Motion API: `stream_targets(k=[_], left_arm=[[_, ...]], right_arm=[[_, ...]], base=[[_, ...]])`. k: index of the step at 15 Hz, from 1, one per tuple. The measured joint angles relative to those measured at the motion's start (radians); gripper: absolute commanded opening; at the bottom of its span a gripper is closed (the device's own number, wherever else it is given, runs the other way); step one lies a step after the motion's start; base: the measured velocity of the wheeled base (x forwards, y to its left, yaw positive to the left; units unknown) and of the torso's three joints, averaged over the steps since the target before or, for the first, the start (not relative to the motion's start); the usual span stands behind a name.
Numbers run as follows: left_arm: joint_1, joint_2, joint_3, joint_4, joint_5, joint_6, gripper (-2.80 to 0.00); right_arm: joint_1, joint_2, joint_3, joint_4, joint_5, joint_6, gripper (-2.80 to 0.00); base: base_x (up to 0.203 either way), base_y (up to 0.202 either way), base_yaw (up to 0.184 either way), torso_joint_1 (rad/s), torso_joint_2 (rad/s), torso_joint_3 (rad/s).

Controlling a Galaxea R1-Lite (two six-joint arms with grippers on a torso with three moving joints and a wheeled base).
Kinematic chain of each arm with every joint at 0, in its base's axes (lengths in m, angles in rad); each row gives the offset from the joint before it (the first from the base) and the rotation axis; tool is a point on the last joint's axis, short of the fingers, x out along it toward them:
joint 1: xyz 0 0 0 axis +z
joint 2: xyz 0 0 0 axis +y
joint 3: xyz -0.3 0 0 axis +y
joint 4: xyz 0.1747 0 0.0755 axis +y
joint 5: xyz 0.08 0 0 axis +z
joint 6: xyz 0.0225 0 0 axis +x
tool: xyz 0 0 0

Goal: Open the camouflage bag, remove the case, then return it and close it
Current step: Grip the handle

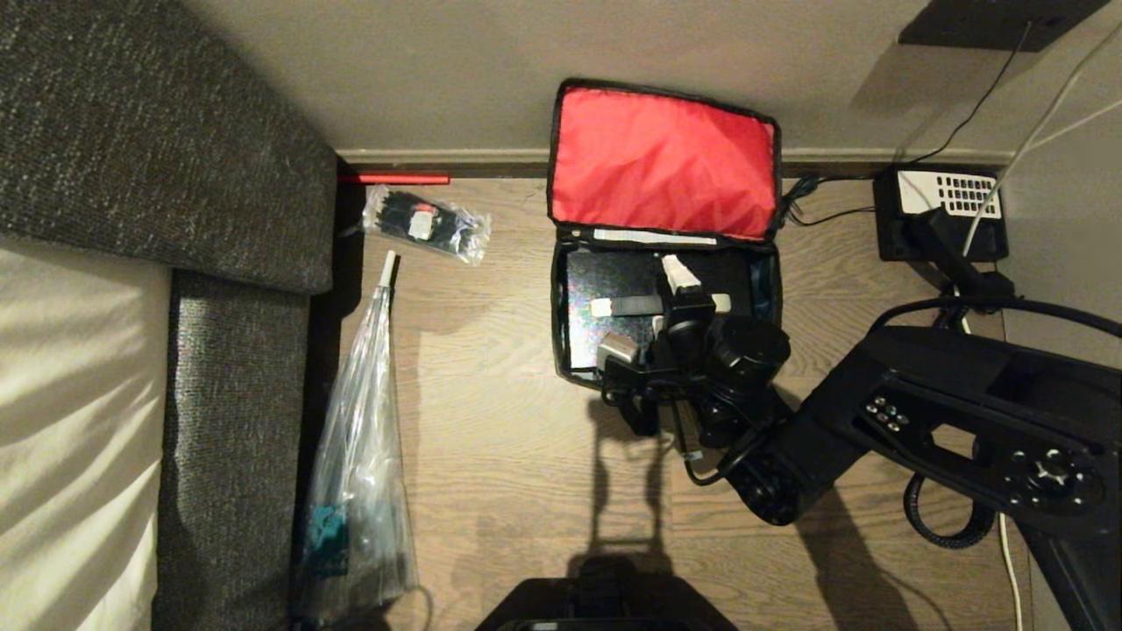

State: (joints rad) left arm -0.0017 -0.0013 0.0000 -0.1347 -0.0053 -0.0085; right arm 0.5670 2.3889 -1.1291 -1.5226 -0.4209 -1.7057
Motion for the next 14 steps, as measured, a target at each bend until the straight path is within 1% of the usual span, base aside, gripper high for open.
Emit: stream_targets(k=[9,14], left_arm=[[0.000,0.000,0.000,0.000,0.000,0.000,-2.80],[0.000,0.000,0.000,0.000,0.000,0.000,-2.80]], right_arm=[[-0.009,0.006,-0.083,0.005,-0.004,-0.001,0.00],[-0.021,0.021,-0.087,-0.002,-0.005,0.005,0.00]], base=[[0.000,0.000,0.000,0.000,0.00,0.000],[0.000,0.000,0.000,0.000,0.00,0.000]])
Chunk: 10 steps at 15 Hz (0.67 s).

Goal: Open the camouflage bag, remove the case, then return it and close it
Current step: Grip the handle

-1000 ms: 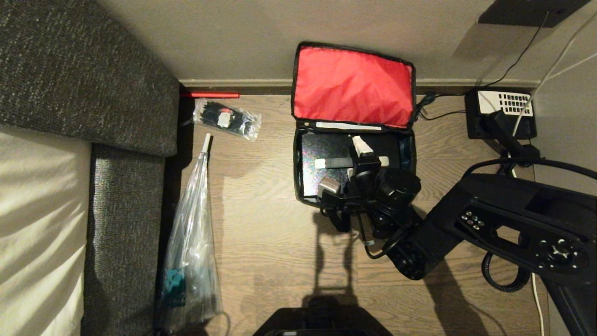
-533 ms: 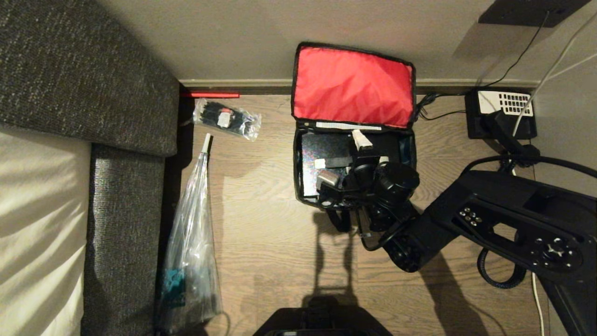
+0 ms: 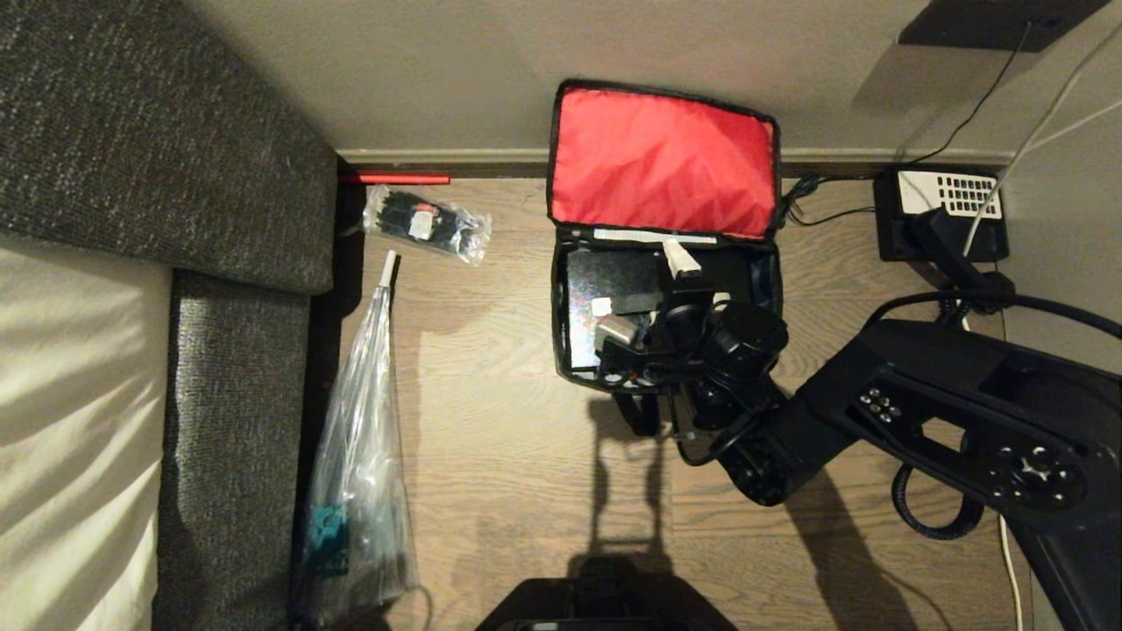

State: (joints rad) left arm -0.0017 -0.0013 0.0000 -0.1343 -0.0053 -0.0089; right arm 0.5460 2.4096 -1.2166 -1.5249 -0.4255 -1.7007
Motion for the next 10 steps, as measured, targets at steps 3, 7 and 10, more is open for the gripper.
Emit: stream_targets(k=[3,7,10], left_arm=[[0.000,0.000,0.000,0.000,0.000,0.000,-2.80],[0.000,0.000,0.000,0.000,0.000,0.000,-2.80],[0.000,0.000,0.000,0.000,0.000,0.000,-2.80]], right_arm=[[-0.008,0.006,0.005,0.001,0.001,0.002,-2.80],[-0.010,0.019,0.006,0.007,0.003,0.005,-2.80],[-0.011,0.026,0.003,0.011,0.000,0.003,-2.80]], base=[[0.000,0.000,0.000,0.000,0.00,0.000],[0.000,0.000,0.000,0.000,0.00,0.000],[0.000,0.000,0.000,0.000,0.00,0.000]])
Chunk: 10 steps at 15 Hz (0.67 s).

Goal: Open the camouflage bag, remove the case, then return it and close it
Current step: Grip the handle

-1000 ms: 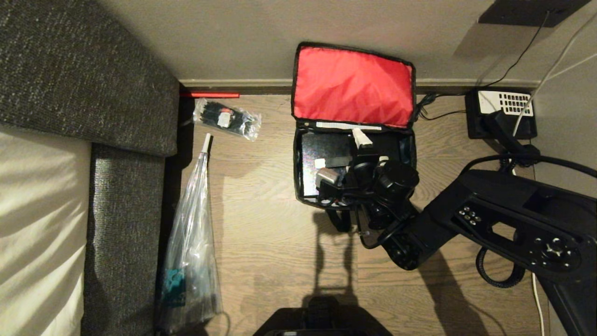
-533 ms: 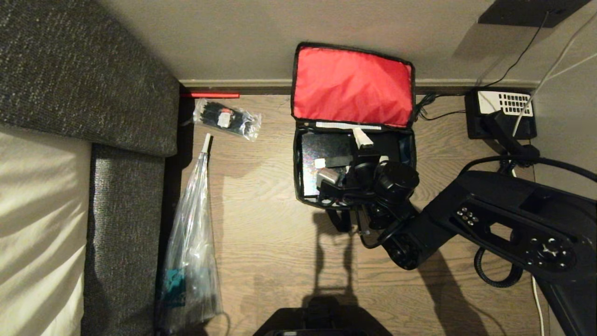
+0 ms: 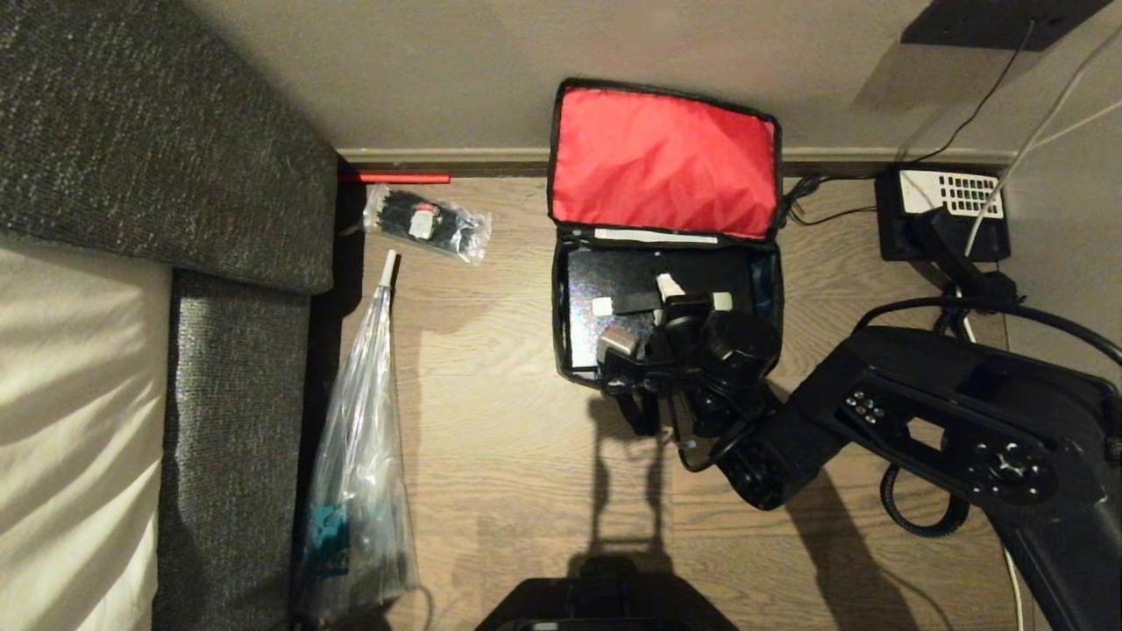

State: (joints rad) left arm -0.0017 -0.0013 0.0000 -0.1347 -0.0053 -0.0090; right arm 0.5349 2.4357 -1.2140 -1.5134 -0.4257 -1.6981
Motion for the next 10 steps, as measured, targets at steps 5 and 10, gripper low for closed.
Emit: stream_targets(k=[5,10], left_arm=[[0.000,0.000,0.000,0.000,0.000,0.000,-2.80],[0.000,0.000,0.000,0.000,0.000,0.000,-2.80]], right_arm=[[0.002,-0.009,0.003,-0.003,-0.002,0.006,-2.80],[0.010,-0.070,0.026,-0.004,-0.018,0.039,-2.80]], base=[[0.000,0.000,0.000,0.000,0.00,0.000],[0.000,0.000,0.000,0.000,0.00,0.000]])
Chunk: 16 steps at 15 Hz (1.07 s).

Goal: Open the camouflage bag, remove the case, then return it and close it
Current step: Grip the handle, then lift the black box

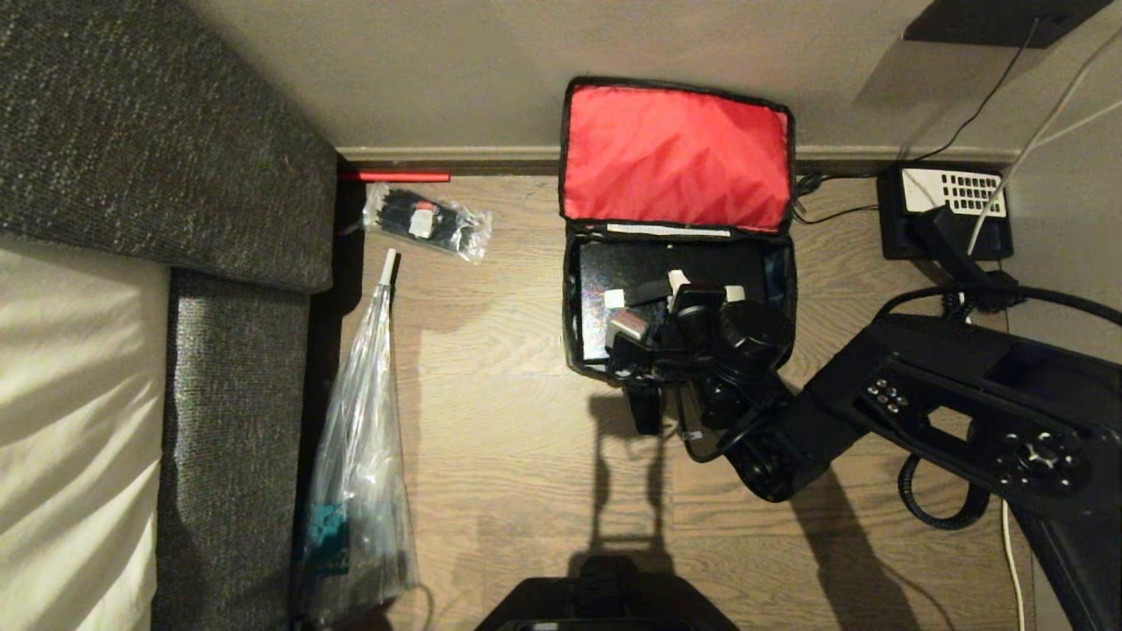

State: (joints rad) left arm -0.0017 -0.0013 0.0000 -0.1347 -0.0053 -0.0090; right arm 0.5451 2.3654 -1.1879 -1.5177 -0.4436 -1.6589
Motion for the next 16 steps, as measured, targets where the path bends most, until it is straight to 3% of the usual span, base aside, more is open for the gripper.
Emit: stream_targets(k=[16], left_arm=[[0.000,0.000,0.000,0.000,0.000,0.000,-2.80]], right_arm=[[0.084,-0.134,0.098,-0.003,-0.029,0.012,-2.80]], base=[[0.000,0.000,0.000,0.000,0.00,0.000]])
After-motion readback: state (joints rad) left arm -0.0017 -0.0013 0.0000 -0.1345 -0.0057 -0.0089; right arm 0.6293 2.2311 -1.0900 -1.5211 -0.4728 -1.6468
